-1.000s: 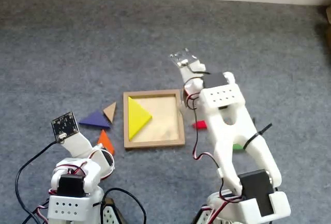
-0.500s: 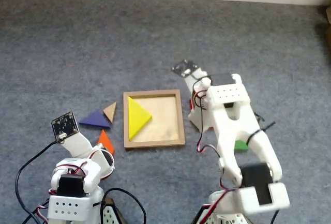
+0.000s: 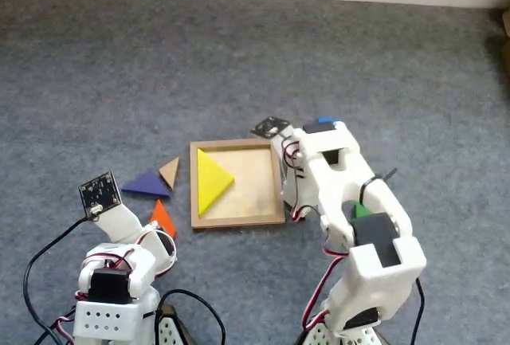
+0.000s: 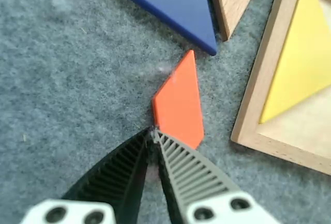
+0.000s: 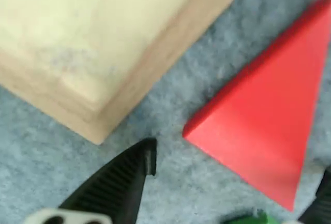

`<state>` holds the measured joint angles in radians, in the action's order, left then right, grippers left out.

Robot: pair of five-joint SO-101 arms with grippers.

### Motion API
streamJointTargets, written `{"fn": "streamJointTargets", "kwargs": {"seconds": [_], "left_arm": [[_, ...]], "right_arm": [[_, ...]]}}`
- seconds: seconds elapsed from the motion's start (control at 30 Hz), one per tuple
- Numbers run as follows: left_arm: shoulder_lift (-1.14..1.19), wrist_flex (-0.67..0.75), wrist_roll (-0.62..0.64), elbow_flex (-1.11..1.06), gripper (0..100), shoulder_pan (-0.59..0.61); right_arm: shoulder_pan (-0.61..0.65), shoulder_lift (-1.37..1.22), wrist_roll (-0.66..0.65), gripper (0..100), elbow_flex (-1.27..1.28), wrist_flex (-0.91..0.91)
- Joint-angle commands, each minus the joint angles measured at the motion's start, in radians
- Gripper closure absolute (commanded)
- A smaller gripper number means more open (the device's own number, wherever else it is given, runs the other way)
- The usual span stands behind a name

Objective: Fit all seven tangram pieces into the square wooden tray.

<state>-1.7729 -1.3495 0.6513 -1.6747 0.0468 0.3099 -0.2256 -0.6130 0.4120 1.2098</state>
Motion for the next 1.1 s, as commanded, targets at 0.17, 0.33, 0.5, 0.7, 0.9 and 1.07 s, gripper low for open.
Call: {"fn": "streamJointTargets", "kwargs": {"seconds": [0.17, 0.33, 0.5, 0.7, 0.9, 1.07], "left_arm": [[-0.053, -0.035, -0.002, -0.022, 99, -0.019], [-0.053, -0.035, -0.002, -0.022, 99, -0.019], [-0.053, -0.035, -0.002, -0.022, 99, -0.019], [-0.053, -0.035, -0.002, -0.022, 99, -0.019], [-0.053, -0.035, -0.002, -0.022, 99, -0.019], [-0.053, -0.035, -0.002, -0.022, 99, -0.019]], "right_arm": [[-0.021, -0.039, -0.009, 65.6, -0.039, -0.025], [-0.031, 0.002, -0.075, 71.4, -0.031, -0.038], [-0.084, 0.048, -0.086, 78.4, -0.036, -0.038], [-0.099, 0.113, -0.087, 79.7, -0.031, -0.031], [-0.091, 0.166, -0.078, 69.0, -0.03, -0.03], [-0.035, 0.17, -0.075, 61.2, -0.028, -0.03]]}}
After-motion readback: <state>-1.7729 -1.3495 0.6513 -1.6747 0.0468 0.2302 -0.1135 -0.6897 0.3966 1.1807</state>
